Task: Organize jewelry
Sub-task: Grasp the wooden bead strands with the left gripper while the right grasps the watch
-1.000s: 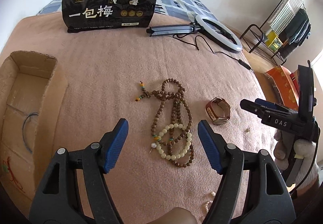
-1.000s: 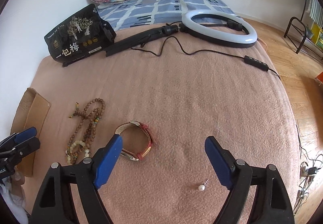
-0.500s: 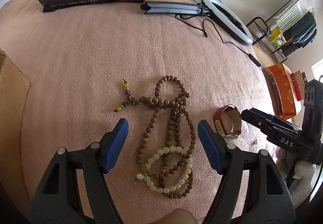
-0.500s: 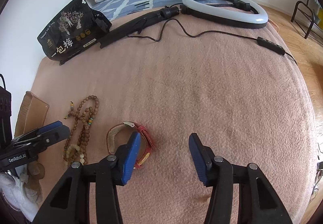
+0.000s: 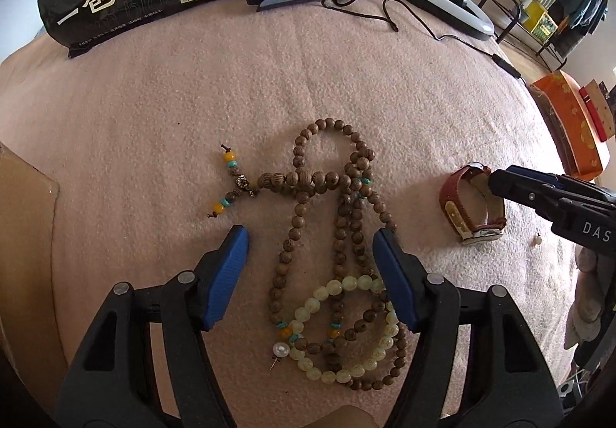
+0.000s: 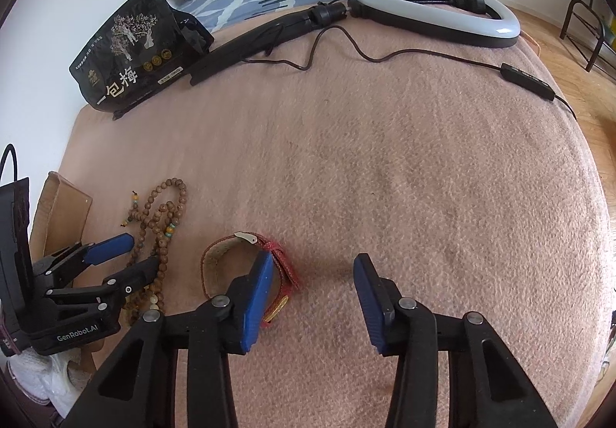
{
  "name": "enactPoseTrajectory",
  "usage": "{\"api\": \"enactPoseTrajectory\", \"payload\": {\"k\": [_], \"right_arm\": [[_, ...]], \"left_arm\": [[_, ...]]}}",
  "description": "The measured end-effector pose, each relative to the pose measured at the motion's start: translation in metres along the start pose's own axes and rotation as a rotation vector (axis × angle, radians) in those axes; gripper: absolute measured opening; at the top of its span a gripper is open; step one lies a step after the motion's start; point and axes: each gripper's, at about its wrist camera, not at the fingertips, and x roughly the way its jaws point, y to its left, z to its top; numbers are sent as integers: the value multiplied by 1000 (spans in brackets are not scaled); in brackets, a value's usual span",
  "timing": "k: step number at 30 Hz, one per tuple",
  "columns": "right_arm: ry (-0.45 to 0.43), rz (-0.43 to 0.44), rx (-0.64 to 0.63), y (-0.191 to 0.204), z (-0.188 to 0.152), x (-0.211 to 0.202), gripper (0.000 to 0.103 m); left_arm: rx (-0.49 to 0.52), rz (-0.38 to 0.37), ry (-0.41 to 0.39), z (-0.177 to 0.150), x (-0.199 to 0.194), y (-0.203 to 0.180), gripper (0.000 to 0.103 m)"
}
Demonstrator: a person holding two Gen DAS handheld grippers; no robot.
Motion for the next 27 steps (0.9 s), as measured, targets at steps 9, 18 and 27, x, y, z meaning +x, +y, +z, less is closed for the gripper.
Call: {"api": "enactPoseTrajectory", "payload": {"k": [9, 18, 27], "right_arm": [[9, -4, -18, 9, 1, 7, 45], [20, -97, -116, 26, -5, 16, 25], [-16, -77, -114, 28, -8, 6, 9]], "left_arm": [[34, 79, -50, 6, 8, -9, 40], [-81, -12, -57, 13, 5, 13, 7], [-134, -111, -98, 11, -20, 22, 4]]}}
